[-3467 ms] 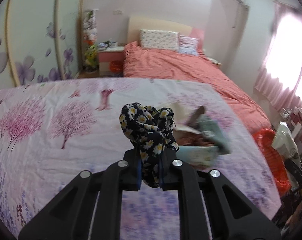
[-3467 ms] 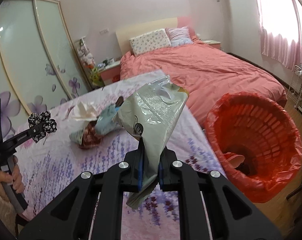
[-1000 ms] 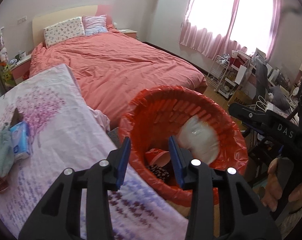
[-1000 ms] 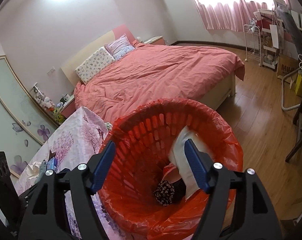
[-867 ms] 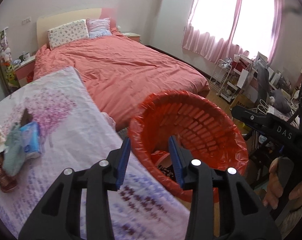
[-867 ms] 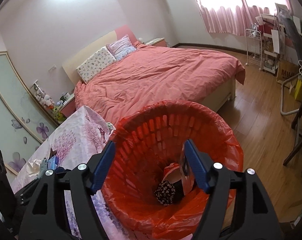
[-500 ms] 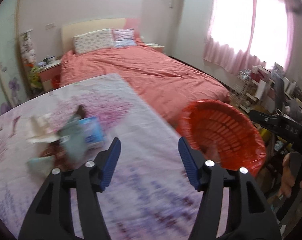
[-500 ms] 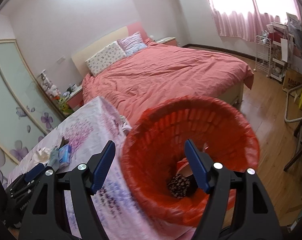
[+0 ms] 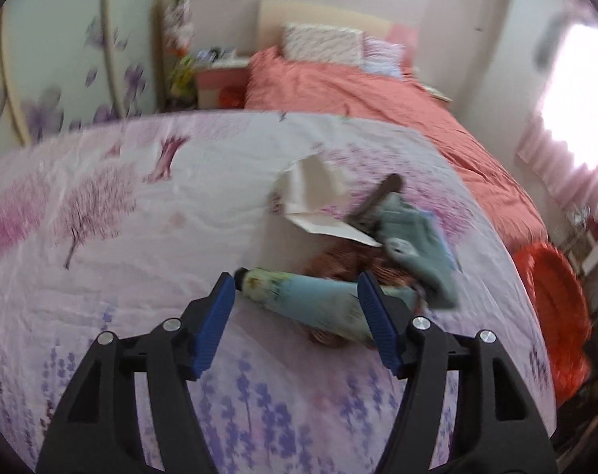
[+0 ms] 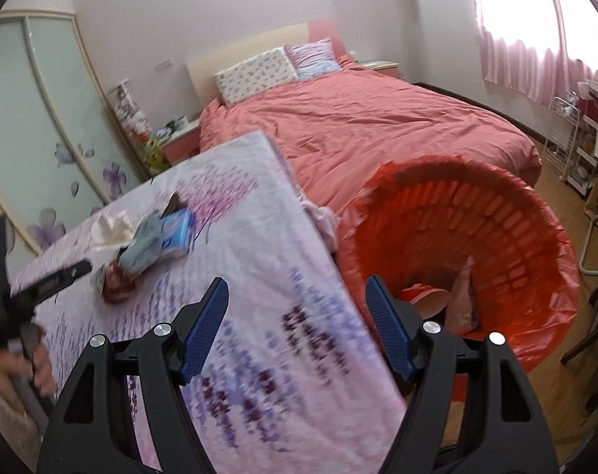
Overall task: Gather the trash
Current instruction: 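Grasp the light-blue tube with the left tool, then grasp the green smiley sock with the right tool while the left tool holds the tube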
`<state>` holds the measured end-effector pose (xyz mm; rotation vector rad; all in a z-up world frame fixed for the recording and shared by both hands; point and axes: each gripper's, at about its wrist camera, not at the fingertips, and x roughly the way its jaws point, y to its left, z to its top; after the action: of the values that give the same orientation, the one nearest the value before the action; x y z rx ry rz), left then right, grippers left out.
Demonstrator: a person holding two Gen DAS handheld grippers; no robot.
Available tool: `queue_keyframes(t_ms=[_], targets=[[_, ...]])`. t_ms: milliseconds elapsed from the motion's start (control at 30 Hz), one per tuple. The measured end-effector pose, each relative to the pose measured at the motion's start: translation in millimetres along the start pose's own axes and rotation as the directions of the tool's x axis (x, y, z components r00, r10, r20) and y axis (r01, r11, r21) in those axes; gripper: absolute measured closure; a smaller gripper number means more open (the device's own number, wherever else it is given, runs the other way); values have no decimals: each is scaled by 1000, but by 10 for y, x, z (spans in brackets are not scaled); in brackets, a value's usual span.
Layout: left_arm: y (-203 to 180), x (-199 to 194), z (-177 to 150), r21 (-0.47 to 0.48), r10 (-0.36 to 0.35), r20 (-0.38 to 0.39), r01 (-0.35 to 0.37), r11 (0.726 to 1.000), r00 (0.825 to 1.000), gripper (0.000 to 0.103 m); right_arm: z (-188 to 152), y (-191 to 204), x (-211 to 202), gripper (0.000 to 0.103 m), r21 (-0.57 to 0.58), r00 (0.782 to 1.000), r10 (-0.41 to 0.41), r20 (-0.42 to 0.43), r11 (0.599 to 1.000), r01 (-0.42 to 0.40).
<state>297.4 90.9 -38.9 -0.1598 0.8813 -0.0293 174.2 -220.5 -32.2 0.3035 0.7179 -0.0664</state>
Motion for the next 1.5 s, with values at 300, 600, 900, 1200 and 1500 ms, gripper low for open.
queue_keyframes(t_ms=[300, 600, 900, 1200, 1500], targets=[[166, 276, -20, -40, -22, -93, 18, 999, 995, 37, -48, 135, 49, 32, -28, 1000, -6, -21, 1000, 6], [350, 173, -157, -26, -6, -82, 4, 1000, 997, 51, -107, 193, 118, 32, -33, 999, 2, -36, 999, -3], [264, 182, -277, -27, 24, -59, -25, 999, 998, 69, -147, 327, 140, 32, -57, 999, 22, -46, 998, -25], [505, 85, -361, 38, 60, -35, -59, 998, 998, 72, -131, 541, 232, 32, -67, 997, 61, -53, 996, -65], [1062, 60, -309, 37, 110, -7, -110, 993, 994, 70, -48, 945, 375, 32, -122, 995, 96, -39, 987, -100]])
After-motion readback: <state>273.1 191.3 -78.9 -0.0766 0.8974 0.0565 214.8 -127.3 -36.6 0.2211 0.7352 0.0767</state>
